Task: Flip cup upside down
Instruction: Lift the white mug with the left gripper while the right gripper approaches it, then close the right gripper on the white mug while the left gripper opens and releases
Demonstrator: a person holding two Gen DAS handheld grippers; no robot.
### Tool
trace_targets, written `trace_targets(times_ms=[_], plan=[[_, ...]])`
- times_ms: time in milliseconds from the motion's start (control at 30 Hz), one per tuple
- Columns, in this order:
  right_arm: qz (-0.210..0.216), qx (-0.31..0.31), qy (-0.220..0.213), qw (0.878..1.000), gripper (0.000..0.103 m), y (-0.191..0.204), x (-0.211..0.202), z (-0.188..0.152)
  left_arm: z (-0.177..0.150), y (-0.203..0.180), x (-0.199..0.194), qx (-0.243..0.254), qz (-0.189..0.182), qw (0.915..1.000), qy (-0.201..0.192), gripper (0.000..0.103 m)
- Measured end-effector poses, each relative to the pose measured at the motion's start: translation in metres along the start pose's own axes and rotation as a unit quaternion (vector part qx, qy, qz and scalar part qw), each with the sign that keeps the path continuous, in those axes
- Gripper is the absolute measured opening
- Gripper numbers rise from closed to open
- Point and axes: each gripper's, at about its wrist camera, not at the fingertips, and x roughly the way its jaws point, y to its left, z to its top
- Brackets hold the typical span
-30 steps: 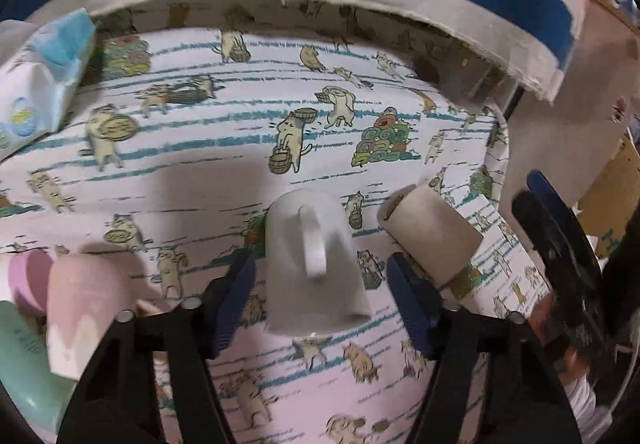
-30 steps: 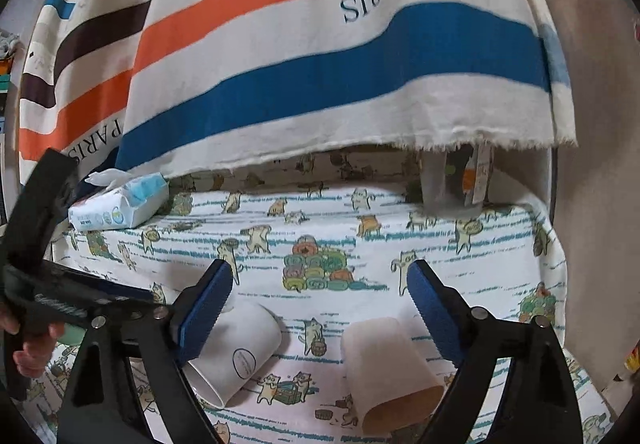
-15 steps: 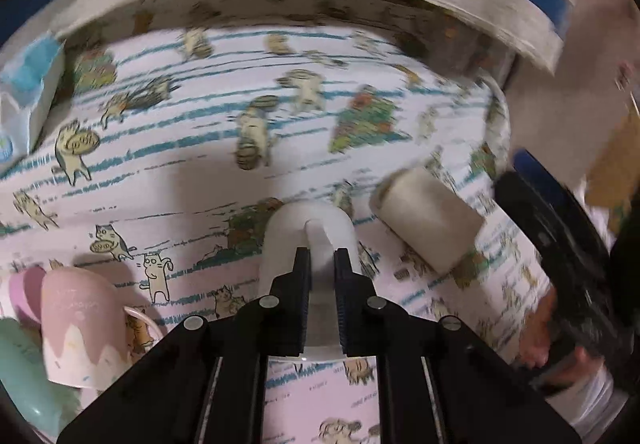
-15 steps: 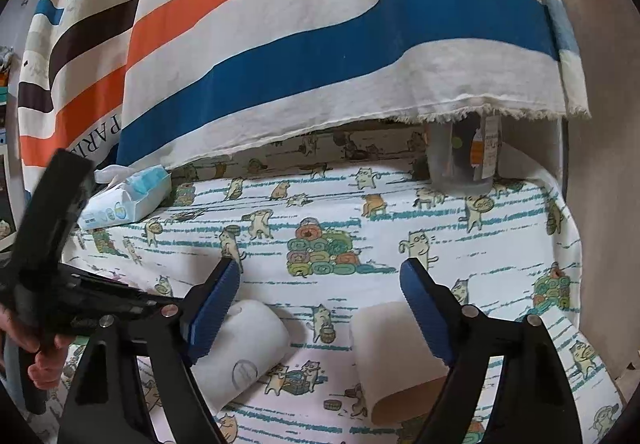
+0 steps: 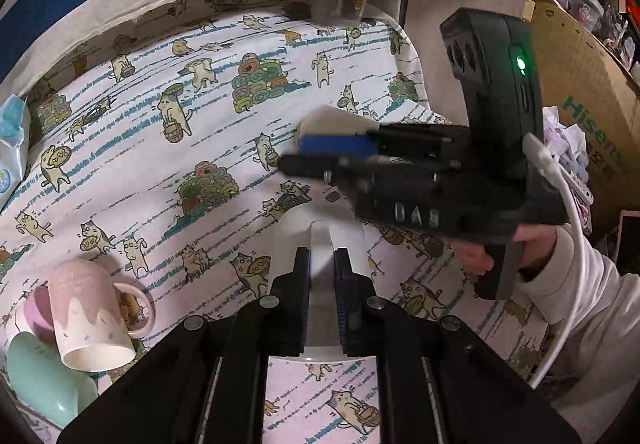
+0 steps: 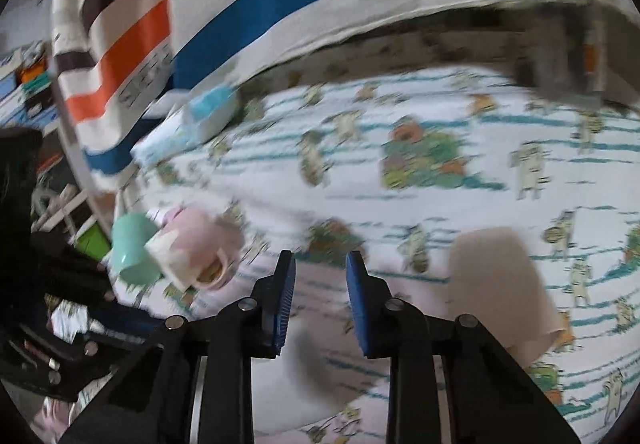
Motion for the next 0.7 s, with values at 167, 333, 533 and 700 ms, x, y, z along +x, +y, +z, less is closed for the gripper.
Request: trace_targets(times_ms=[167, 333, 533, 700], plan=[[-0.003, -0.013, 0.04, 0.999, 0.028, 0.005, 0.018, -0.011, -0.005, 0.006, 0.007, 0.005, 0.022, 0.9997, 0.006, 0.024], [-0.006, -0.025, 0.045, 0.999, 0.028, 0.009, 0.021, -0.012, -0.014, 0.009, 0.004, -0.005, 0.018, 0.9998, -0.002, 0.071], [-0.005, -0.01, 0.053, 0.999, 0.028, 0.004, 0.021, -0.01, -0.024, -0.008, 0.022, 0.038, 0.031, 0.9978, 0.044, 0.079], [-0.015, -0.013, 0.058, 0.998, 0.028, 0.003, 0.019, -0.009, -0.035, 0.001, 0.039, 0.009, 0.036, 0.9974, 0.061, 0.081]])
